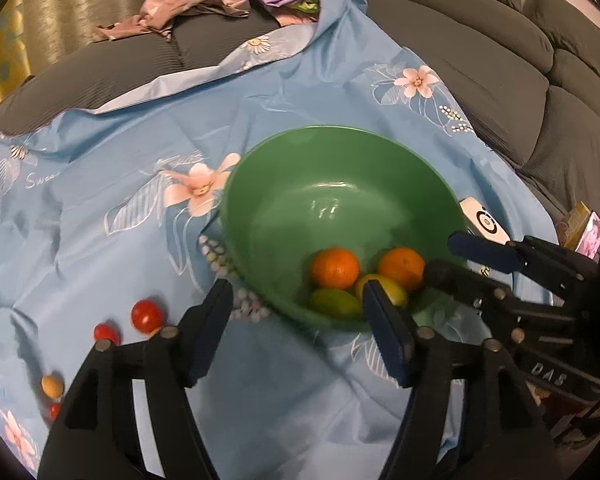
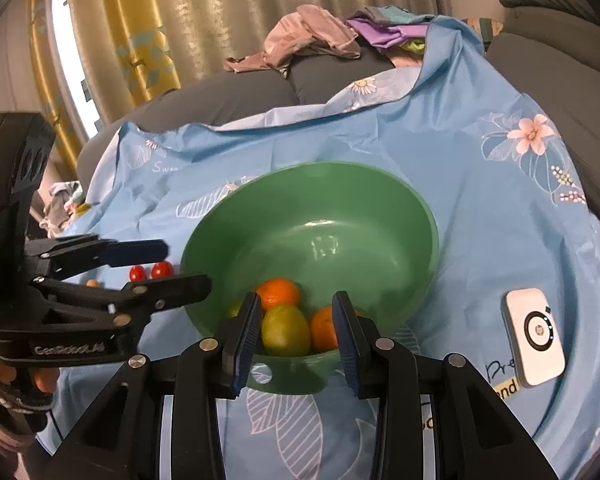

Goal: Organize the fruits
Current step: 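Carry the lime with the right gripper and release it into the green bowl, then move the right gripper to the small yellow fruit and close on it, then carry the yellow fruit with the right gripper and release it into the green bowl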

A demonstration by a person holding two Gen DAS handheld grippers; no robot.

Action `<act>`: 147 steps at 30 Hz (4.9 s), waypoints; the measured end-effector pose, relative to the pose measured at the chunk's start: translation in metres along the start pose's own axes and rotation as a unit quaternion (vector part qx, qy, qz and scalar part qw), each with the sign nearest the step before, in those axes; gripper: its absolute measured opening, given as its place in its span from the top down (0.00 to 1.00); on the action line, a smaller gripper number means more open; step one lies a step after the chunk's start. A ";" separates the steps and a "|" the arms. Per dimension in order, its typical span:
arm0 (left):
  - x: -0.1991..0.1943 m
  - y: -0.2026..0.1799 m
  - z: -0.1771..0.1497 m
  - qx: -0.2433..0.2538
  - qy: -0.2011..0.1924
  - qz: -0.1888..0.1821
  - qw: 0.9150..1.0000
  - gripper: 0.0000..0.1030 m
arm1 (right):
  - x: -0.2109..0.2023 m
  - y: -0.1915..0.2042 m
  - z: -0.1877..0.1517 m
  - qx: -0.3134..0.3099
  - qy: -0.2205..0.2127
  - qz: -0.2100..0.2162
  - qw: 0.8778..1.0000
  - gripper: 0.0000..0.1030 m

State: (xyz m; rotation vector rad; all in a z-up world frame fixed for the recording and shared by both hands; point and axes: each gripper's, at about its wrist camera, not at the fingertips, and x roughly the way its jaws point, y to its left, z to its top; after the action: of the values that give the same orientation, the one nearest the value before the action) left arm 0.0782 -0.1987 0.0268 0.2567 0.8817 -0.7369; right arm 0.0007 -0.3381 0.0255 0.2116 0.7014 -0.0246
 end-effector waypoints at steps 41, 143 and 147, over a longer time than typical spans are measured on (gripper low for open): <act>-0.139 0.104 -0.185 -0.211 -0.022 0.094 0.973 0.02 | -0.017 0.143 -0.038 -0.116 0.062 0.087 0.987 0.55; -0.074 0.105 -0.074 -0.107 0.000 0.079 0.991 0.73 | 0.043 0.114 0.006 -0.071 0.062 0.147 0.985 0.72; -0.075 0.083 -0.061 -0.089 -0.007 0.068 0.994 0.73 | 0.030 0.098 0.007 -0.057 0.048 0.137 0.988 0.72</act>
State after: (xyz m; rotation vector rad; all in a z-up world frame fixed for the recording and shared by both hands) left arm 0.0670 -0.0724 0.0392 0.1516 0.9020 -0.5290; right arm 0.0372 -0.2428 0.0298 0.1987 0.7626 0.2906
